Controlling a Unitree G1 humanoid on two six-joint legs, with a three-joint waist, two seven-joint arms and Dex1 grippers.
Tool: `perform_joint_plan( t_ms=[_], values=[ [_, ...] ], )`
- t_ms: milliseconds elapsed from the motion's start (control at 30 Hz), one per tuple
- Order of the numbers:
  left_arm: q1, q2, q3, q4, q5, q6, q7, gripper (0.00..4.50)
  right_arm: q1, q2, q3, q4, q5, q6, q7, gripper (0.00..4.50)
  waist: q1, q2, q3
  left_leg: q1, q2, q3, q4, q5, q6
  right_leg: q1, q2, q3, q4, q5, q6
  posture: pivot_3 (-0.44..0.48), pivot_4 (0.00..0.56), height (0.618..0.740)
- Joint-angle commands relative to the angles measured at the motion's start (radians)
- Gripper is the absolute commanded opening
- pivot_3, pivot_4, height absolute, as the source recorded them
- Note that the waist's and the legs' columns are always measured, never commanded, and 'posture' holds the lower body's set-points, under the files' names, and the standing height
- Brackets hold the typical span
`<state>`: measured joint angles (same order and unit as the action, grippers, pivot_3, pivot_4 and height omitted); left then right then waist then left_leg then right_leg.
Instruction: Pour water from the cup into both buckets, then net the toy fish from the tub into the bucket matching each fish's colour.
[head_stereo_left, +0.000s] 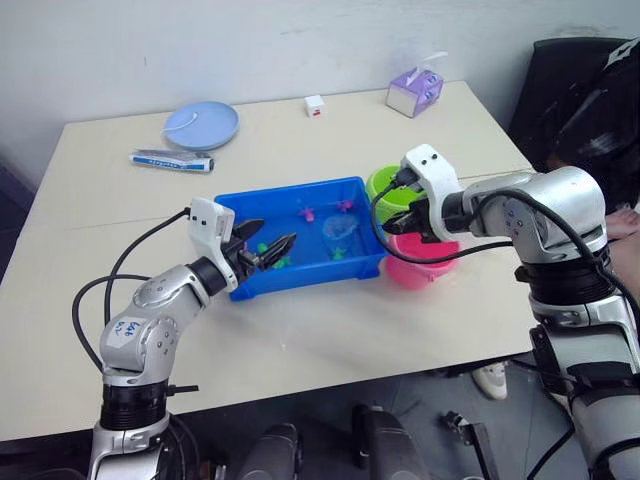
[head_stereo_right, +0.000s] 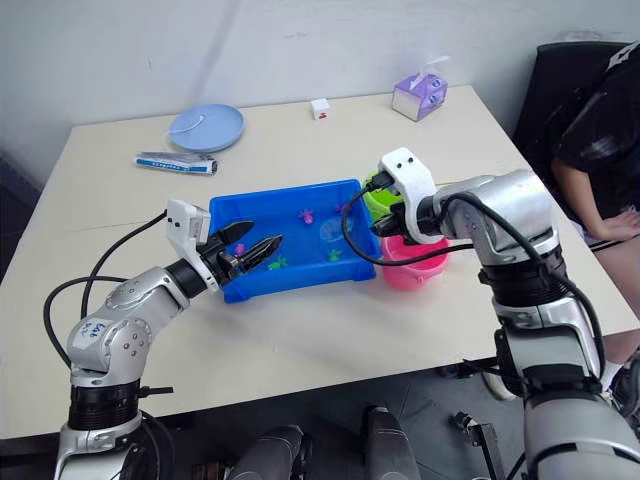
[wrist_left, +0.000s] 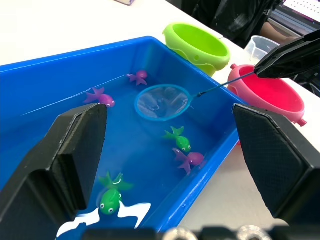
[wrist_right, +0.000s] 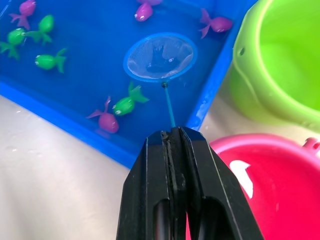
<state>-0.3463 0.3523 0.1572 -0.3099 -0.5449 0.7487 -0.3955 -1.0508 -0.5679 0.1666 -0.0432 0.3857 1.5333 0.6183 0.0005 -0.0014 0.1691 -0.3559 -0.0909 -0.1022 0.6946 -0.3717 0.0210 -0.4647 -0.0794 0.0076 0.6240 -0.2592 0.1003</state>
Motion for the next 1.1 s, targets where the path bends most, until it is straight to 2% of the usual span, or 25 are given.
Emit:
perform_joint_plan(
  t_ms=[33, 700, 1100],
  values=[
    [-0.008, -0.005, -0.001, -0.029, -0.006, -0.027, -0.001, 4.3, -0.029, 0.004, -0.039, -0.037, 0.015, 0.034, -0.022, 0.76, 0.0, 0.0, 0.0, 0.0, 0.0, 0.0, 0.0, 0.0, 0.0, 0.0, 0.0, 0.0, 0.0, 0.0, 0.0, 0.0, 0.15, 0.74],
    [0.0, -0.017, -0.005, -0.019, 0.0, -0.054, 0.004, 4.3, -0.074, 0.084, -0.109, 0.141, 0.036, 0.081, -0.155, 0.76, -0.001, 0.0, 0.0, 0.0, 0.0, 0.0, 0.0, 0.0, 0.0, 0.0, 0.0, 0.0, 0.0, 0.0, 0.0, 0.0, 0.15, 0.74],
    [0.01, -0.021, -0.011, -0.028, 0.002, -0.059, 0.013, 4.3, -0.091, 0.132, -0.148, 0.228, -0.014, 0.06, -0.229, 0.76, -0.002, 0.0, 0.0, 0.0, 0.0, 0.0, -0.001, 0.0, 0.0, 0.0, 0.0, 0.0, 0.0, 0.0, 0.0, 0.0, 0.15, 0.74]
  ],
)
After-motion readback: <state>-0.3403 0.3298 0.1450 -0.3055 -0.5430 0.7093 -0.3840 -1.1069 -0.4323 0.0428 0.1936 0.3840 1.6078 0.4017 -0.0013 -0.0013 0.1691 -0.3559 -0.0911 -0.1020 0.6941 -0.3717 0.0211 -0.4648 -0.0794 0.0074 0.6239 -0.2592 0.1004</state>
